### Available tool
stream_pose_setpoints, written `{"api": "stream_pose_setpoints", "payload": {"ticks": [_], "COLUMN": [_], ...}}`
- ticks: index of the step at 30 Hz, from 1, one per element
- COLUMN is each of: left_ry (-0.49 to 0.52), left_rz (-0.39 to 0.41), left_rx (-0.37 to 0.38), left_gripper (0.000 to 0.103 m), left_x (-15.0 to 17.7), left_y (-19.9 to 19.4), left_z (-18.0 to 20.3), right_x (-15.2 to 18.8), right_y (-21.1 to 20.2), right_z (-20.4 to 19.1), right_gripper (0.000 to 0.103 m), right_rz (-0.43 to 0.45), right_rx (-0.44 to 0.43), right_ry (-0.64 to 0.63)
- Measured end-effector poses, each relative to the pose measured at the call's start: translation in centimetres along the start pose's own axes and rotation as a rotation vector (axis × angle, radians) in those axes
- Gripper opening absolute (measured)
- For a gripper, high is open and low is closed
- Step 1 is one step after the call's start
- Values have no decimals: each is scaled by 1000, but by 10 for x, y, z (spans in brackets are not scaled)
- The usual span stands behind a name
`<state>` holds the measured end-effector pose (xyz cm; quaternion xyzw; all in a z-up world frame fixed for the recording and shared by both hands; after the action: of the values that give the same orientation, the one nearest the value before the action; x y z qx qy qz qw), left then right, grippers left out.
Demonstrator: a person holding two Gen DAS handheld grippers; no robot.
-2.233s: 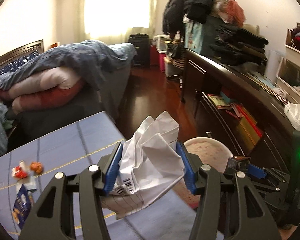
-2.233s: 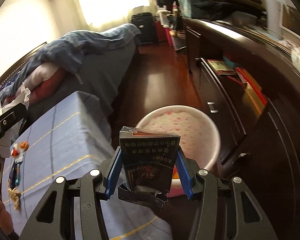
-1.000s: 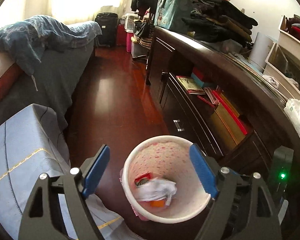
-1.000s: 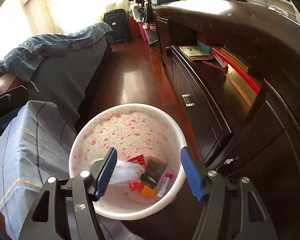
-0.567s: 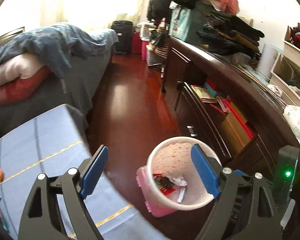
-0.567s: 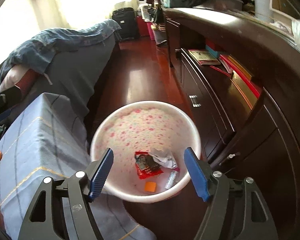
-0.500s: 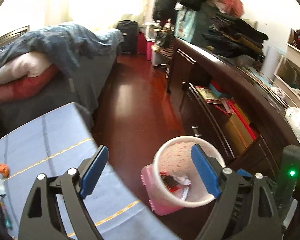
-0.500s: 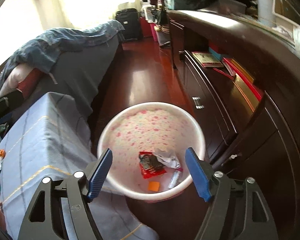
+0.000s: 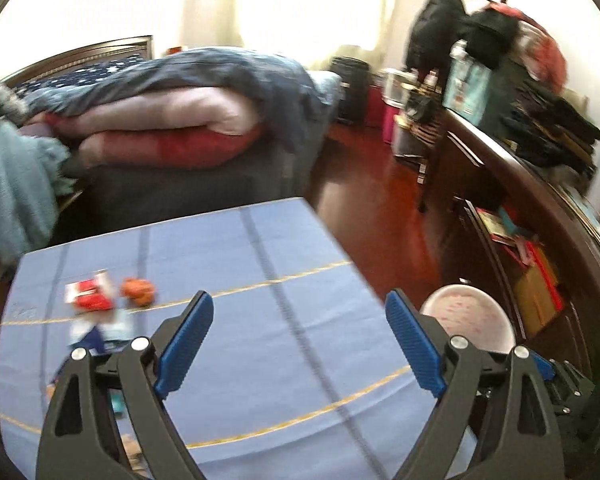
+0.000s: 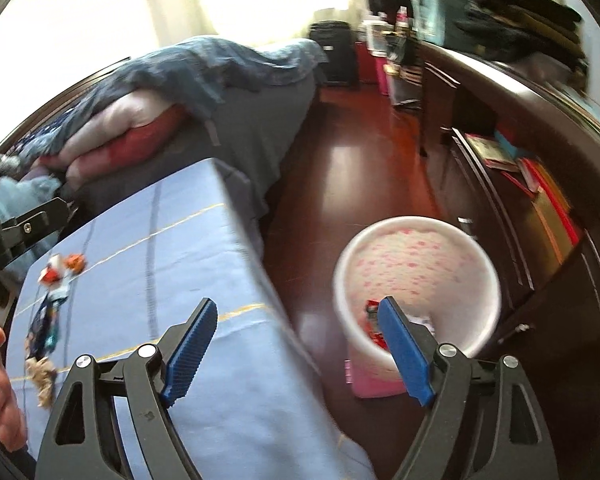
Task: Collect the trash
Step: 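Move both open tools back over the table toward the remaining items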
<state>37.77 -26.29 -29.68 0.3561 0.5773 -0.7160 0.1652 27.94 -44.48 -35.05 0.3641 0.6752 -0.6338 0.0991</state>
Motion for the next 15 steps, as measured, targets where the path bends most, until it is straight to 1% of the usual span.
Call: {"api": "stream_pose_setpoints", "payload": {"ticks": [3,11,12,15], "left_ry": [-47,-174,-193,-235], "left_rz": [4,-7,-15,-38], "left_rx": [-45,-146,-169,-201], "left_gripper": [90,91,91,93], "left_x": [5,22,27,40], "left_y": [-10,-24,-24,-22], "left_z": [-38,-127,-143,-172], "right_x": [2,10,12,17], "right_y": [-2,-5,-5,-3], "right_z": [-30,-94,-102,-120], "right_gripper": [83,85,85,85], "right_rz": [-2,-13,-16,-28], "right_rx": [-30,-86,-93,-107], "right_ry": [-47,-159,-176,-207]}}
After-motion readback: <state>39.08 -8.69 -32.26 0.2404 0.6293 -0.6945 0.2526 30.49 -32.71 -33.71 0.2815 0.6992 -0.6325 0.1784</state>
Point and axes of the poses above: each gripper's, at about its wrist camera, not at the fingertips, and y roughly the way its jaws point, z to its right, x to its underside, the point moved 8 cm from there along y, roughly the way its jaws point, and after that the axes turned 5 degrees about -z, right-handed, at the moved point
